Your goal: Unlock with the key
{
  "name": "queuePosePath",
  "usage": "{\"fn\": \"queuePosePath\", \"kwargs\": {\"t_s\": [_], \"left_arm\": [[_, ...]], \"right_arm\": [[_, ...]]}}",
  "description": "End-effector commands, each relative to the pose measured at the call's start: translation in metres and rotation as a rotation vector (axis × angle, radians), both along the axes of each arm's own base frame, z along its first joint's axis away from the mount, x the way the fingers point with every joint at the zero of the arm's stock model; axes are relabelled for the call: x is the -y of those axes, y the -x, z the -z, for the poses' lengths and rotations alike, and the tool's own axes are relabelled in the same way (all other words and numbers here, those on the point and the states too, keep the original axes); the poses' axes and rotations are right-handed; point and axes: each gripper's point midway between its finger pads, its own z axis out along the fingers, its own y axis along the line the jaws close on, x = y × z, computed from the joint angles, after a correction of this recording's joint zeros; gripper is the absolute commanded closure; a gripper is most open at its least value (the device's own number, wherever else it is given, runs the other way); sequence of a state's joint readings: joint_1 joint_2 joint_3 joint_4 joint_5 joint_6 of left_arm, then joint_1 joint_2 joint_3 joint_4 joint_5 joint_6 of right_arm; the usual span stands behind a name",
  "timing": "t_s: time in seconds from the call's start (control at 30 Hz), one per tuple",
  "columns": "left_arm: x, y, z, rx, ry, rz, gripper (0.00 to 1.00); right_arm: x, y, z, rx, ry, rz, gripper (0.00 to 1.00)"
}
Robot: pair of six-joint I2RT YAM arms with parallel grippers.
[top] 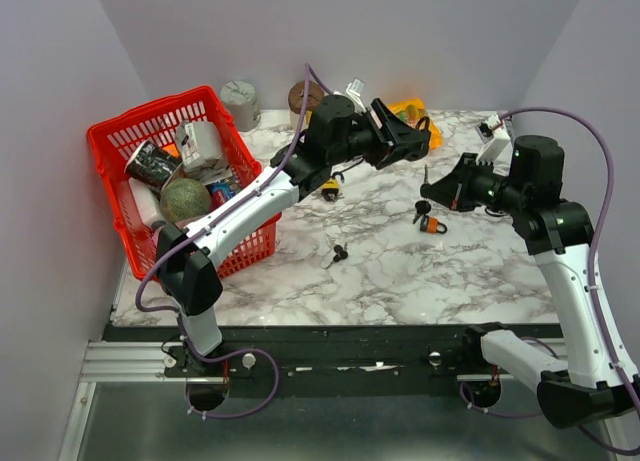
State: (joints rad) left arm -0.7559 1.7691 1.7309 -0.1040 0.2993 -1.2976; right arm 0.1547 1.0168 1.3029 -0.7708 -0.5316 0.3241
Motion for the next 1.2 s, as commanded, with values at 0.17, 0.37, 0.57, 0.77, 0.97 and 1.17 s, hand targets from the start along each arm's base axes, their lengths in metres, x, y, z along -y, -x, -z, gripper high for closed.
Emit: {"fn": "queuePosePath", "kwargs": {"t_s": [0.17, 0.37, 0.57, 0.77, 0.97, 1.17], "left_arm": [[-0.021, 0.005, -0.037, 0.013, 0.076, -0.088, 1.00], [-0.024, 0.009, -0.028, 0.004, 0.059, -0.102, 1.00], [-0.022, 0.016, -0.026, 0.001, 0.053, -0.095, 1.00], [-0.020, 0.021, -0.025, 0.002, 0.048, -0.089, 1.00], [-0.021, 0.026, -0.024, 0.000, 0.046, -0.089, 1.00], [-0.024, 0.026, -0.021, -0.003, 0.046, -0.100, 1.00]], "right_arm": [[-0.014, 0.020, 0.003, -0.050, -0.011, -0.037, 0.99], [-0.020, 0.012, 0.004, -0.057, -0.018, -0.028, 0.99], [-0.027, 0.004, 0.014, -0.097, -0.021, -0.040, 0.99], [-0.032, -0.001, 0.021, -0.130, -0.044, -0.042, 0.99], [-0.035, -0.006, 0.020, -0.130, -0.072, -0.031, 0.99], [-0.035, -0.009, 0.018, -0.127, -0.071, -0.028, 0.99]]}}
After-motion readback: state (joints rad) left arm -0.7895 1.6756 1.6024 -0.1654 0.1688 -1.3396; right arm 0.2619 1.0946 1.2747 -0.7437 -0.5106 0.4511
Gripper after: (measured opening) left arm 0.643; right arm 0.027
